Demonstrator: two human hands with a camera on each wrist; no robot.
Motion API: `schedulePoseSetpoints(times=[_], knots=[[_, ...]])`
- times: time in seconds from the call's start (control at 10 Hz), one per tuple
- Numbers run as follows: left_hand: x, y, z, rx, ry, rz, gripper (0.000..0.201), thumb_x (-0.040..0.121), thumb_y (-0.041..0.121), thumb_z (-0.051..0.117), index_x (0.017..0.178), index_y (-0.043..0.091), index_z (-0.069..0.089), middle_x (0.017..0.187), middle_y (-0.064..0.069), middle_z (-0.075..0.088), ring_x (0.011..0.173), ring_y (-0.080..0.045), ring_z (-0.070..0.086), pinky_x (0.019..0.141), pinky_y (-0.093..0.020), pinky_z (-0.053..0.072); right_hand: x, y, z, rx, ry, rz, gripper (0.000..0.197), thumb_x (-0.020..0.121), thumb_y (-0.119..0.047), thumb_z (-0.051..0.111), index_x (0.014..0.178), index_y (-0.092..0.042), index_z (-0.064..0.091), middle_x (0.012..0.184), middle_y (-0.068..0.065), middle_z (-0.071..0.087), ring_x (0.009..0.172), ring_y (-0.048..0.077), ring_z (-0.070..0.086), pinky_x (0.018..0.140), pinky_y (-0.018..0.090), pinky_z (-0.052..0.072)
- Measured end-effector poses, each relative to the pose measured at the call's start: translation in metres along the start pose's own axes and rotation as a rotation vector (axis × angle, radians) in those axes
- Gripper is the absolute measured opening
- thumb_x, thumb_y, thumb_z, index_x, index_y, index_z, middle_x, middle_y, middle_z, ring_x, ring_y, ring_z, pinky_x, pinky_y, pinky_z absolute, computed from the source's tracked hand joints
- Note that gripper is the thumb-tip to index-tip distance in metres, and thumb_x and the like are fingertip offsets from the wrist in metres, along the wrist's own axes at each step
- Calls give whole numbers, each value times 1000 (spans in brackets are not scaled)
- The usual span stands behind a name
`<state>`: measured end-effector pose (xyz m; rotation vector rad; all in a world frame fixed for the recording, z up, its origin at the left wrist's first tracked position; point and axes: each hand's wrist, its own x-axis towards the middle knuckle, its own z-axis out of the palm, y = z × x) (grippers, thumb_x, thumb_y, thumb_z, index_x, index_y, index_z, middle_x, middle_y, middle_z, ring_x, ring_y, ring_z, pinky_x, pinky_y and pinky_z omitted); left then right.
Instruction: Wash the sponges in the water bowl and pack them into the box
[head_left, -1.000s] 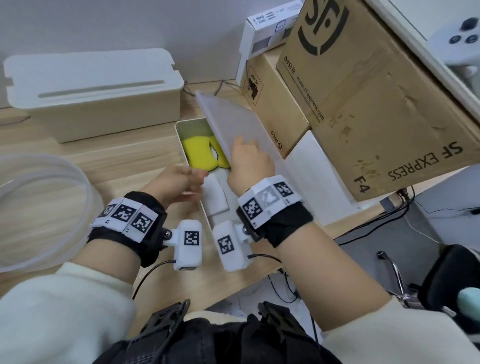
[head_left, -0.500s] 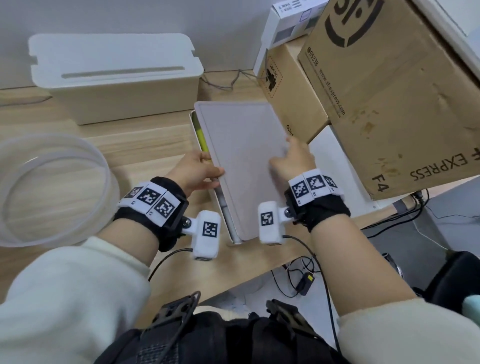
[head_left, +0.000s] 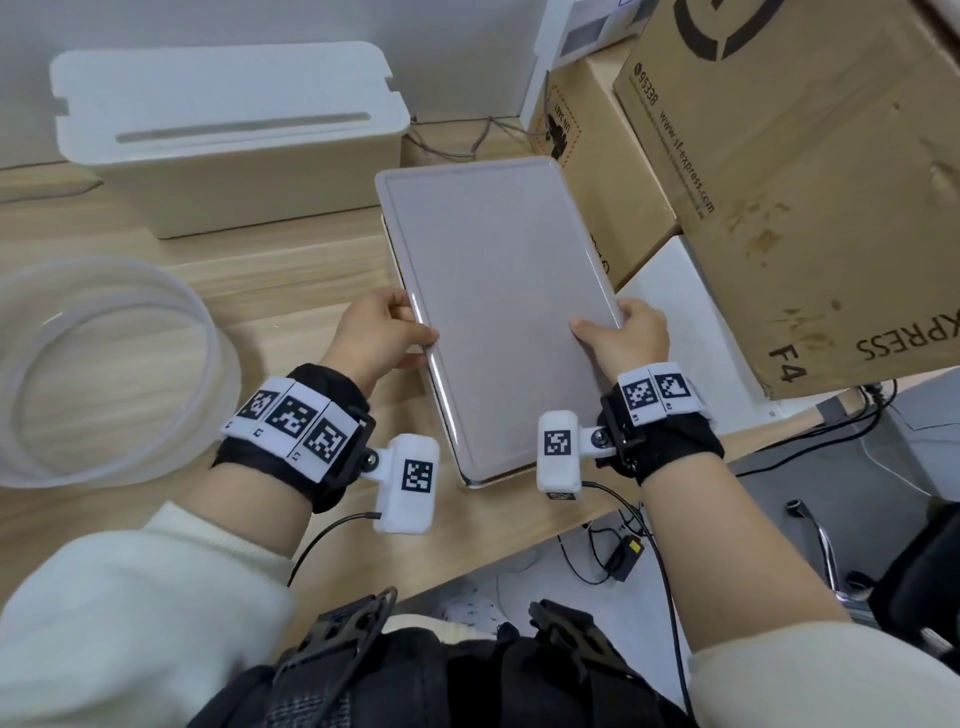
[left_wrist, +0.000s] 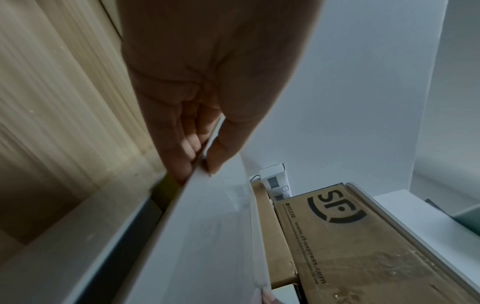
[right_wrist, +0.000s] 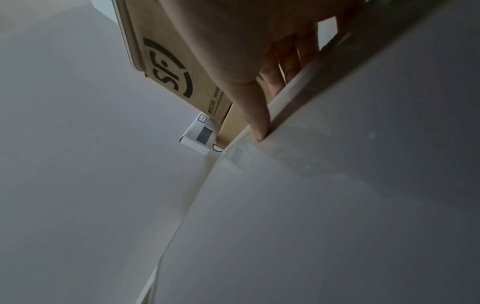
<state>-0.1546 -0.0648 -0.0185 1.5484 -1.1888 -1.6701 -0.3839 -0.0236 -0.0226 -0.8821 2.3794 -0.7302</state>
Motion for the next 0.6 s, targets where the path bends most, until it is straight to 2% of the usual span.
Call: schedulePoseSetpoints(times=[0.1,0.2,0.3,0.4,0.5,0.6], knots=[[-4,-5,1,45,22,23,18,78,-7,60,86,9,65,80,-13,50,76,-23,58,61,-21,58,-10,-7,1,-53,-33,20,76,46,-53,64,112,-15,62,117,10,60,110,31,56,96,51,45],[-5,-10,3,46,47,44,19,79,-8,60,86,8,65,77,-11,50,73,-22,56,63,-21,57,-18,-11,-4,-135,-42,48,59,72,-39,69,123,-15,54,128,10,46,123,31,39,104,50,35],[-6,-13,6,31,89,31,27,78,-10,60,75,16,60,53,8,58,64,-16,56,77,-35,56,-12,-3,-4,-176,-61,19,55,77,-35,69,126,-16,51,131,10,38,125,30,34,104,44,33],[-4,-14,7,36,136,27,22,76,-8,63,78,13,56,65,4,51,71,-18,56,84,-39,54,-14,-3,-3,-182,-76,19,58,76,-34,69,127,-17,48,132,11,37,125,30,35,104,42,32],[0,-14,8,88,154,-29,35,75,-1,67,106,8,54,76,4,49,87,-20,56,83,-38,54,-15,-8,-8,-217,-98,-16,58,75,-30,68,128,-20,46,132,10,36,126,30,34,108,44,31],[2,-11,6,68,156,-83,31,76,-2,66,99,11,50,94,-3,52,94,-22,58,70,-31,54,-15,-37,-26,53,-71,-237,52,76,-13,66,125,-19,52,115,-1,47,109,14,48,101,32,38]])
